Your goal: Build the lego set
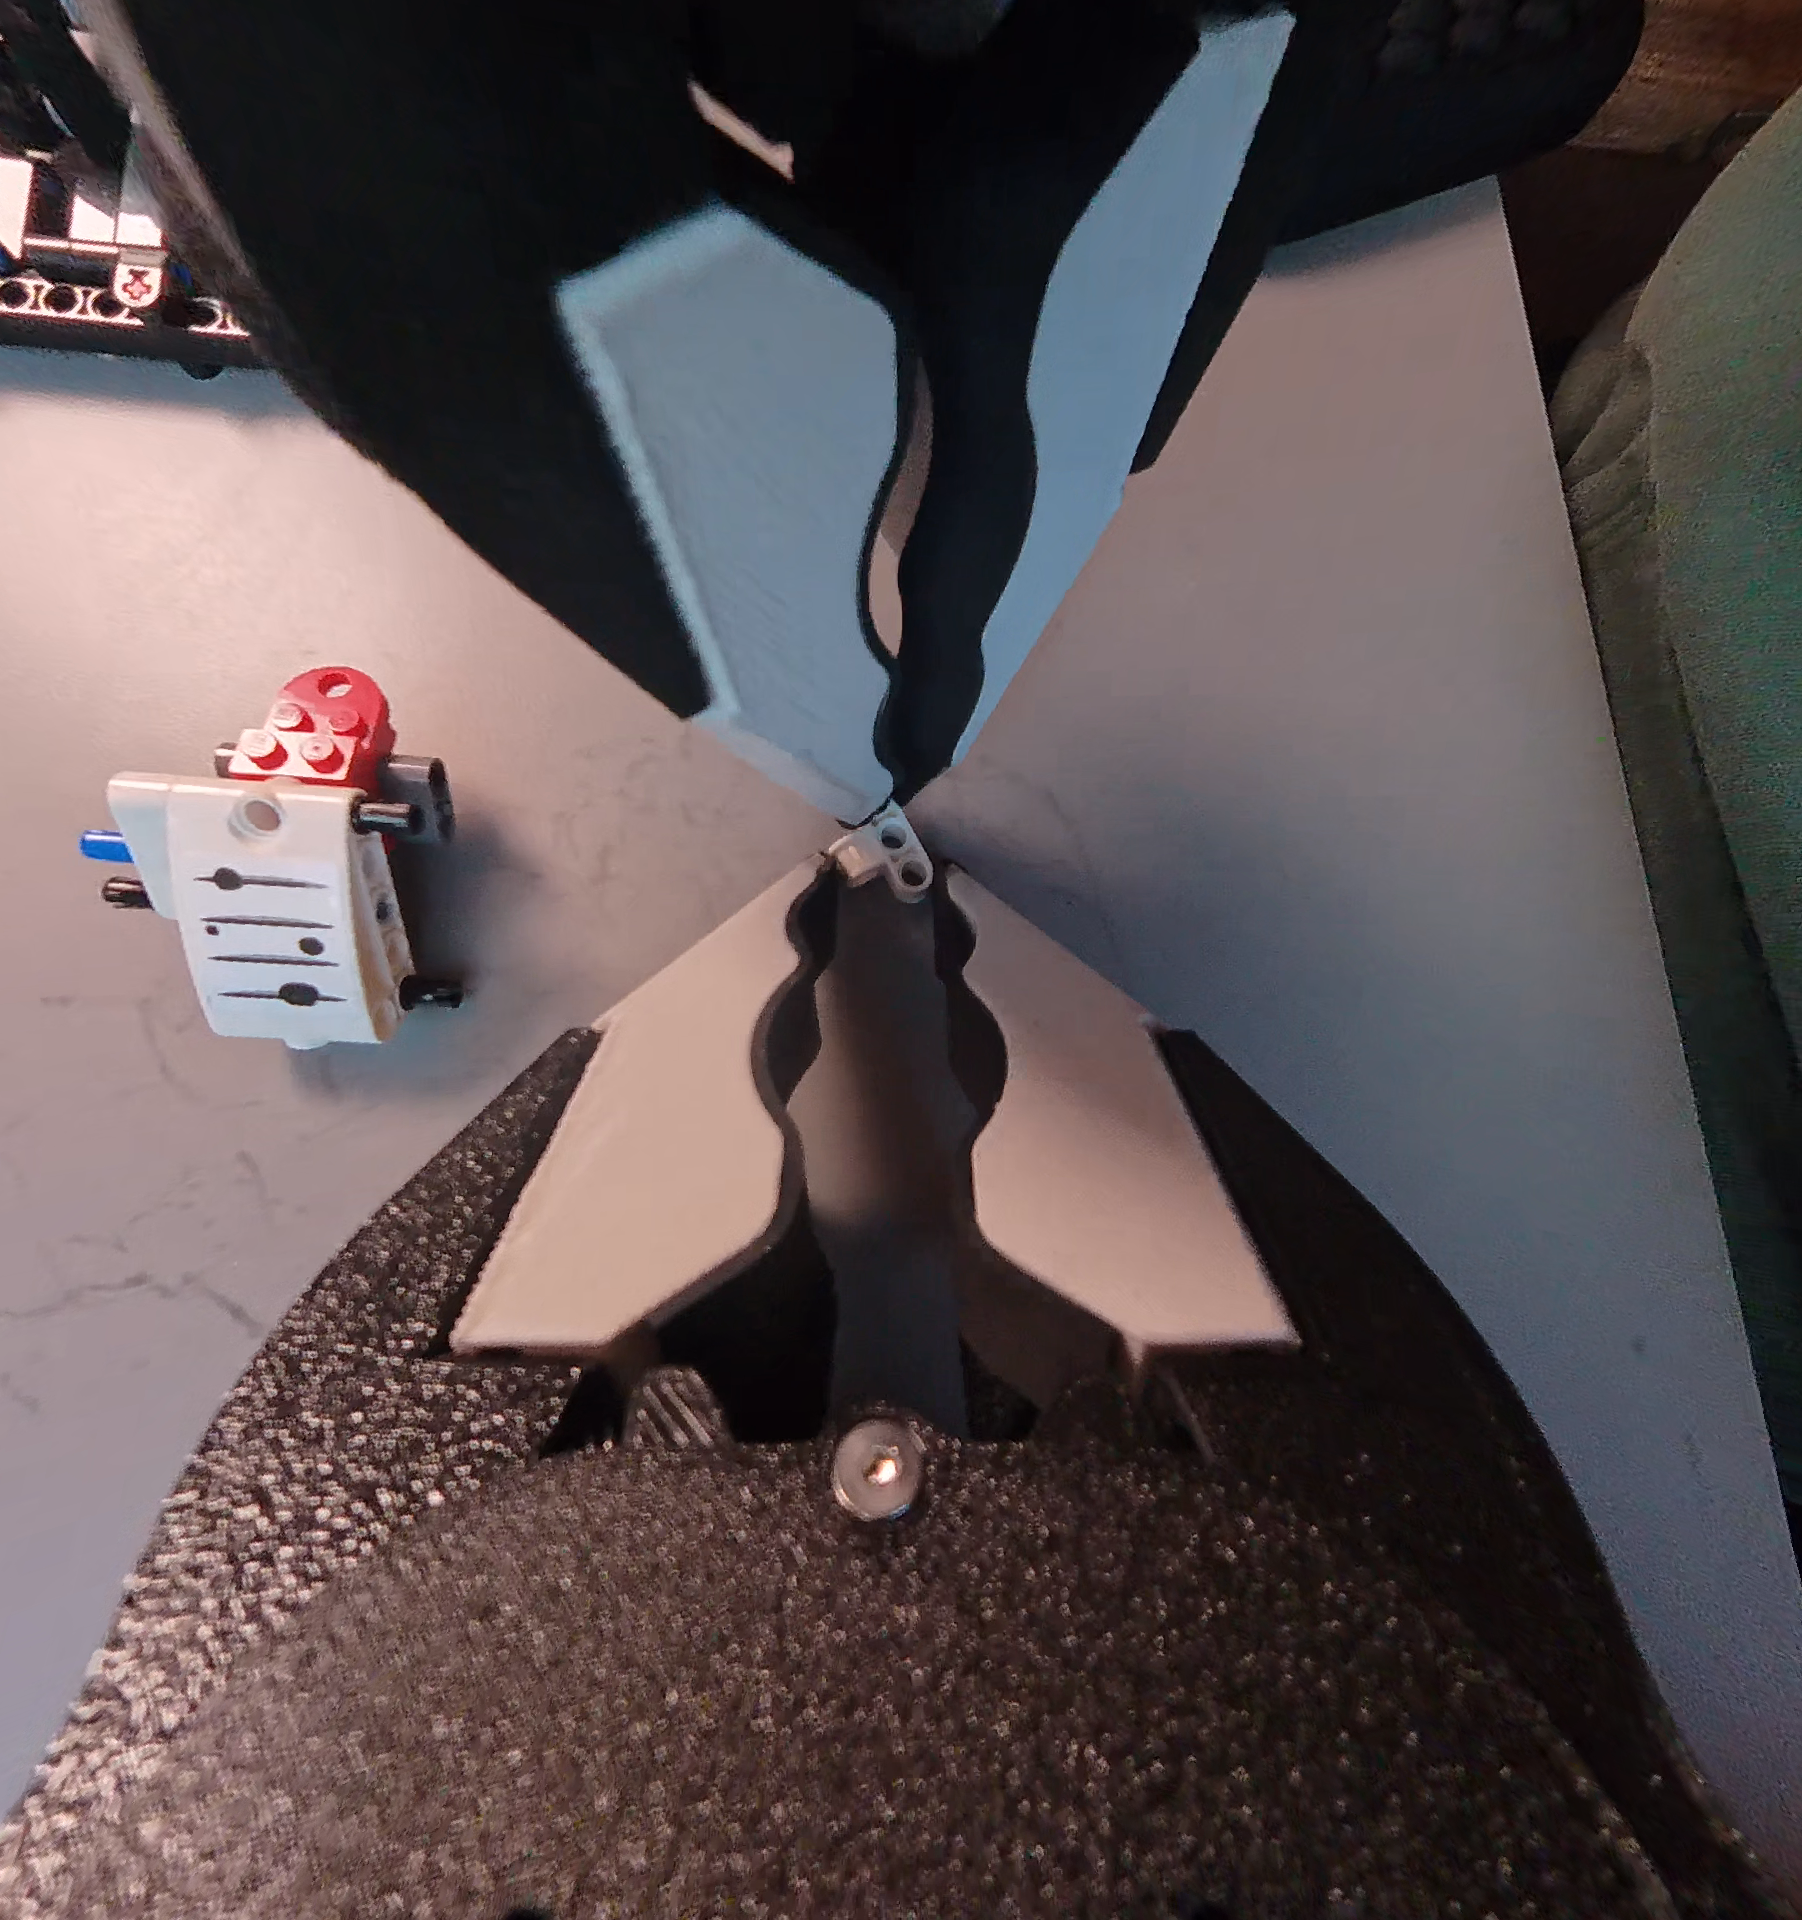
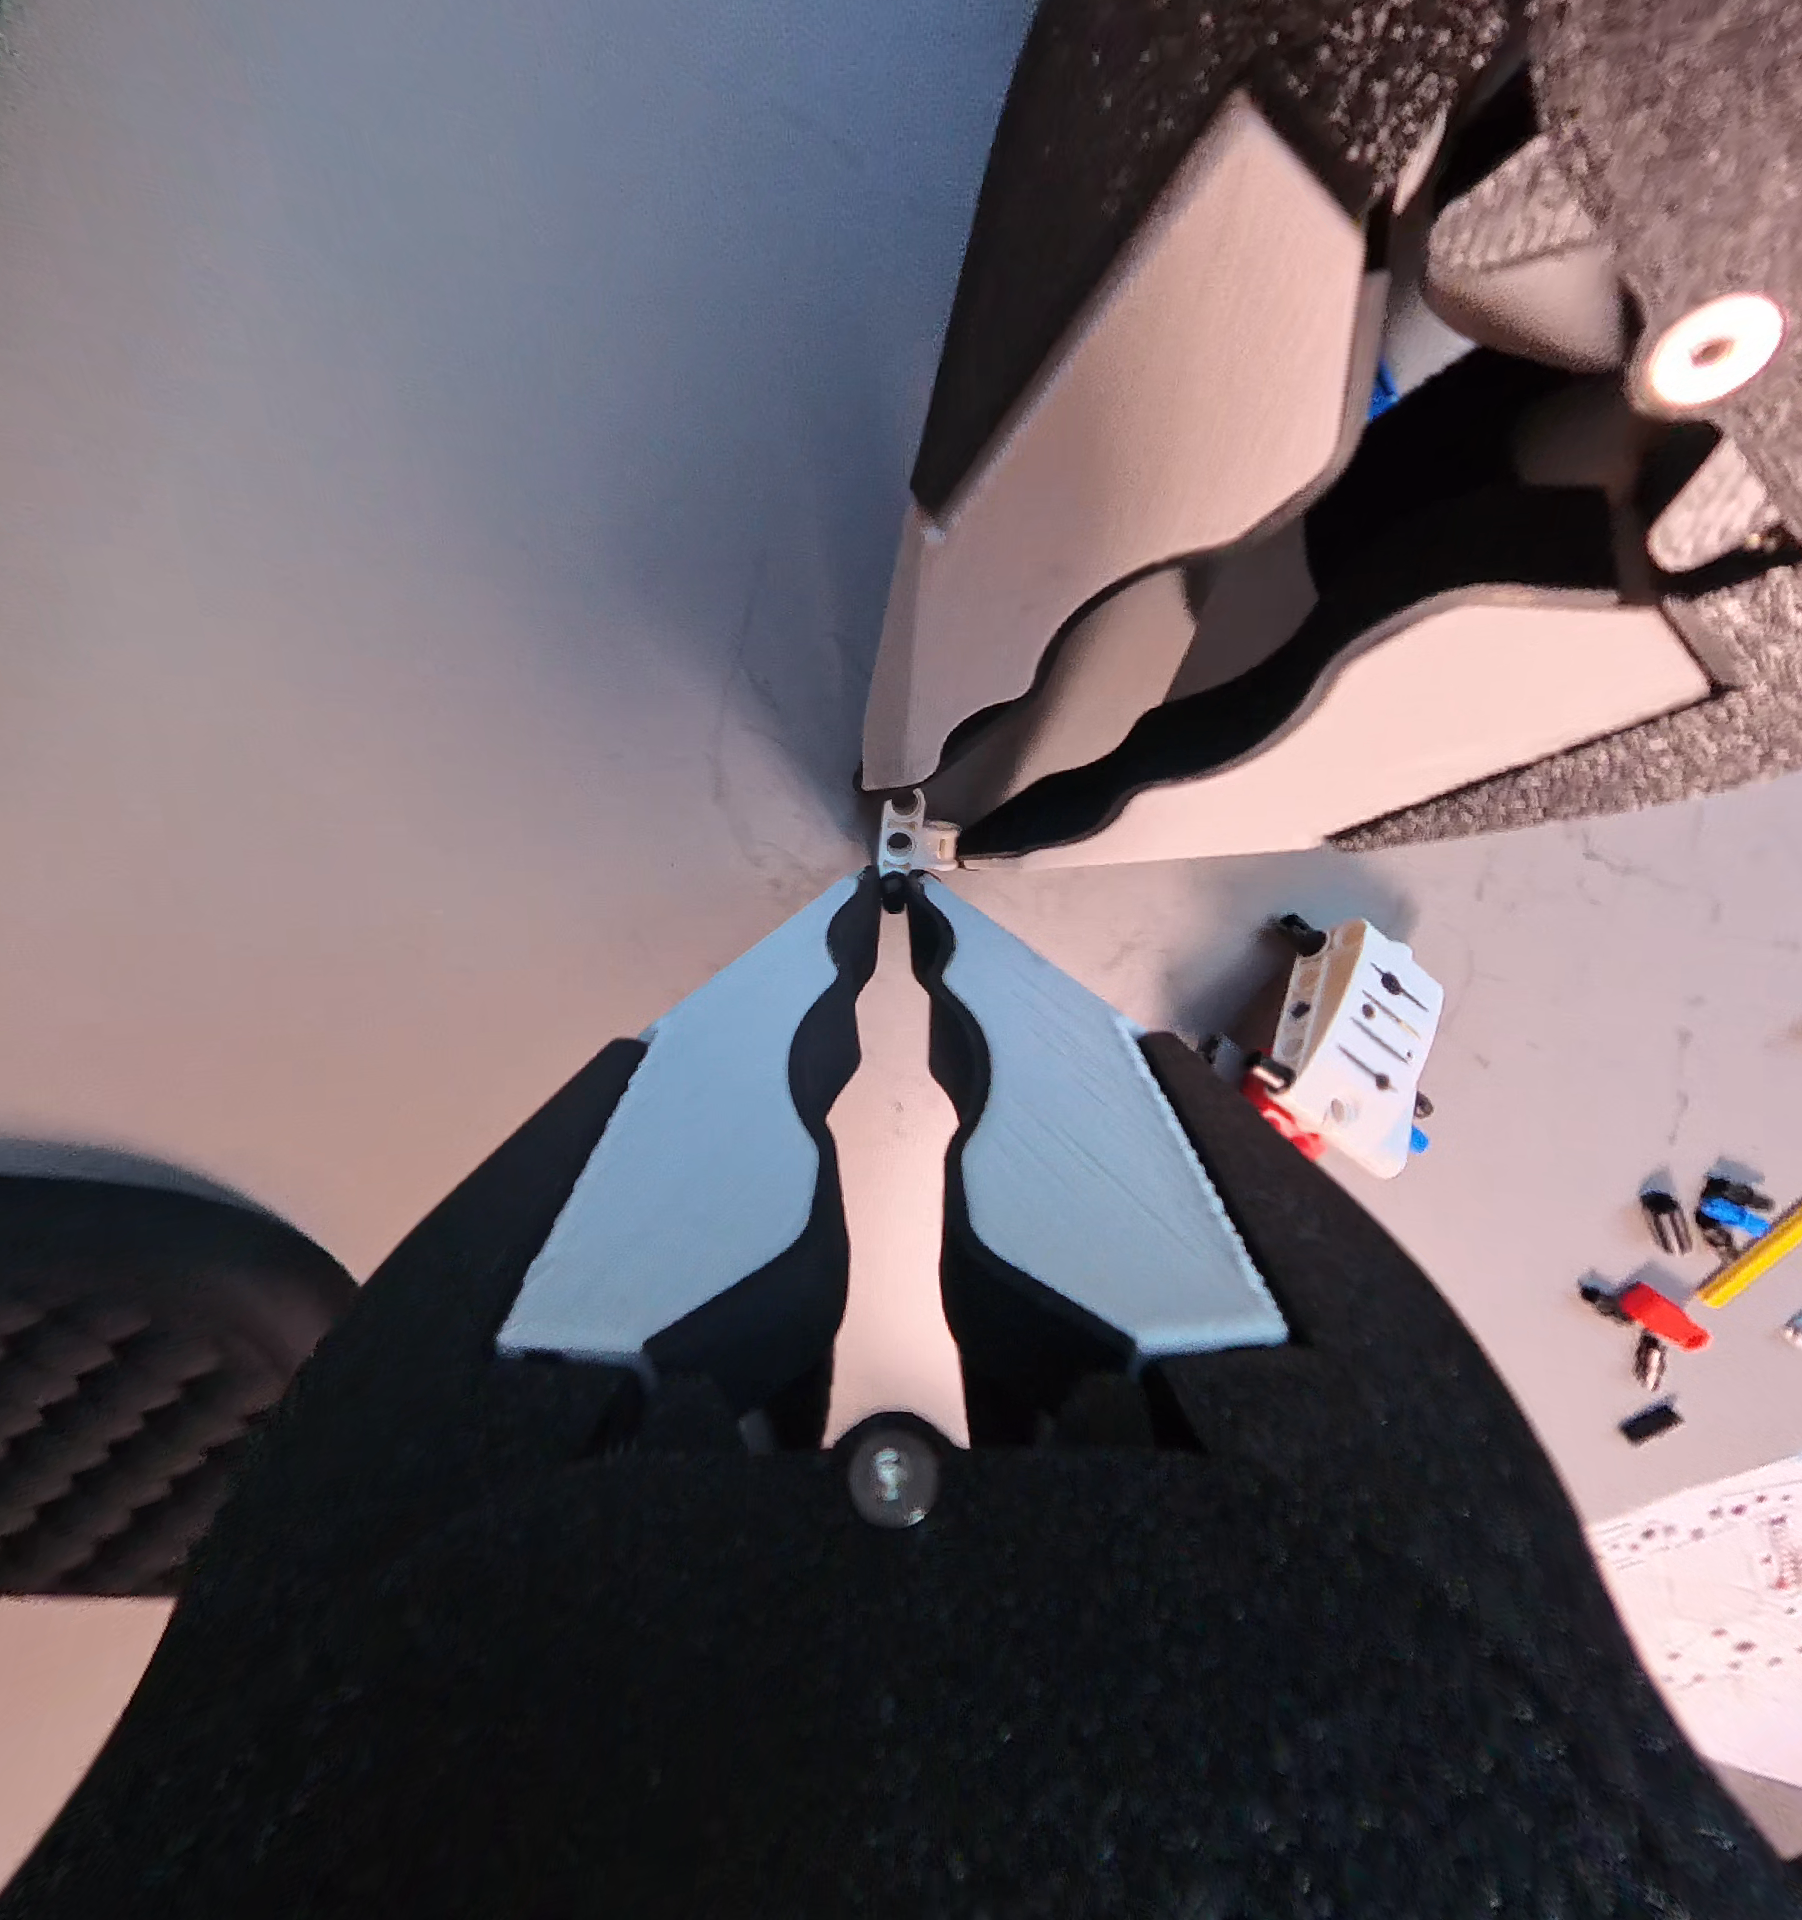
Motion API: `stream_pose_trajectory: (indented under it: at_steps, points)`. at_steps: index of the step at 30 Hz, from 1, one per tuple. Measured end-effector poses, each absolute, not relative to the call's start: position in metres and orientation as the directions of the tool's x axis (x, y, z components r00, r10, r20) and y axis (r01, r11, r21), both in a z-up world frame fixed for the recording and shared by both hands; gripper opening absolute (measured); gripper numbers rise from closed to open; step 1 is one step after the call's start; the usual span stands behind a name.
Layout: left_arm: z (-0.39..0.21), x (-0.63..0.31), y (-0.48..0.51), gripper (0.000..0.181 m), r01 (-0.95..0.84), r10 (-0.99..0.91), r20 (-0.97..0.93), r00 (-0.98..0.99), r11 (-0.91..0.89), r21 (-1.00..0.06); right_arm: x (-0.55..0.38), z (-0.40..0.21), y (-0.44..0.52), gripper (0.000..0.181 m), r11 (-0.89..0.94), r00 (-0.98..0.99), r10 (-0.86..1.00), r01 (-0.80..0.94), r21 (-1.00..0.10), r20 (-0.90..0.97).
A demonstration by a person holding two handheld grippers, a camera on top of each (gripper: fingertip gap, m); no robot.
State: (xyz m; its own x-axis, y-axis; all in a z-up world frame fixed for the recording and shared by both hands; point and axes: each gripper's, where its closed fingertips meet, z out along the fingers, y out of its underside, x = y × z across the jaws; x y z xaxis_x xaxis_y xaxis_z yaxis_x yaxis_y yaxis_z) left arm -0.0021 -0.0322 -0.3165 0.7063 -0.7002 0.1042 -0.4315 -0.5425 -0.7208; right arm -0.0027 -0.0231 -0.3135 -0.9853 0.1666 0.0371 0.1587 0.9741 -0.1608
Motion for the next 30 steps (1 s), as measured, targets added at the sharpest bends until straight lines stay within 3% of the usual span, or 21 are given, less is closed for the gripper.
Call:
stream_pose_trajectory:
  at_steps: [3,5,8,20,22,25,30]
  points:
    - [-0.316,-0.002,-0.032,0.017,-0.430,-0.699,0.104,0.708,-0.544,-0.720,-0.003,-0.312,-0.022,0.006,0.949,-0.962,0.248,0.217,-0.227,0.113]
    - [-0.316,-0.002,-0.032,0.017,-0.429,-0.697,0.104,0.710,-0.545,-0.720,-0.002,-0.309,-0.022,0.020,0.927,-0.941,0.304,0.258,-0.272,0.144]
    - [-0.316,-0.002,-0.032,0.017,-0.422,-0.694,0.112,0.712,-0.550,-0.721,-0.002,-0.301,-0.027,0.005,0.898,-0.914,0.352,0.270,-0.347,0.201]
    - [-0.316,-0.002,-0.031,0.017,-0.414,-0.685,0.117,0.719,-0.557,-0.720,-0.003,-0.305,-0.024,0.000,0.881,-0.897,0.399,0.319,-0.350,0.187]
    - [-0.316,-0.002,-0.031,0.017,-0.410,-0.685,0.122,0.719,-0.559,-0.721,-0.004,-0.303,-0.024,0.000,0.856,-0.875,0.441,0.341,-0.389,0.202]
    - [-0.315,-0.003,-0.031,0.017,-0.402,-0.680,0.129,0.722,-0.564,-0.721,-0.013,-0.289,-0.018,0.024,0.736,-0.793,0.588,0.442,-0.513,0.161]
    - [-0.315,-0.009,-0.025,0.017,-0.367,-0.636,0.136,0.759,-0.591,-0.718,-0.051,-0.273,0.023,0.036,0.544,-0.585,0.794,0.561,-0.624,0.166]
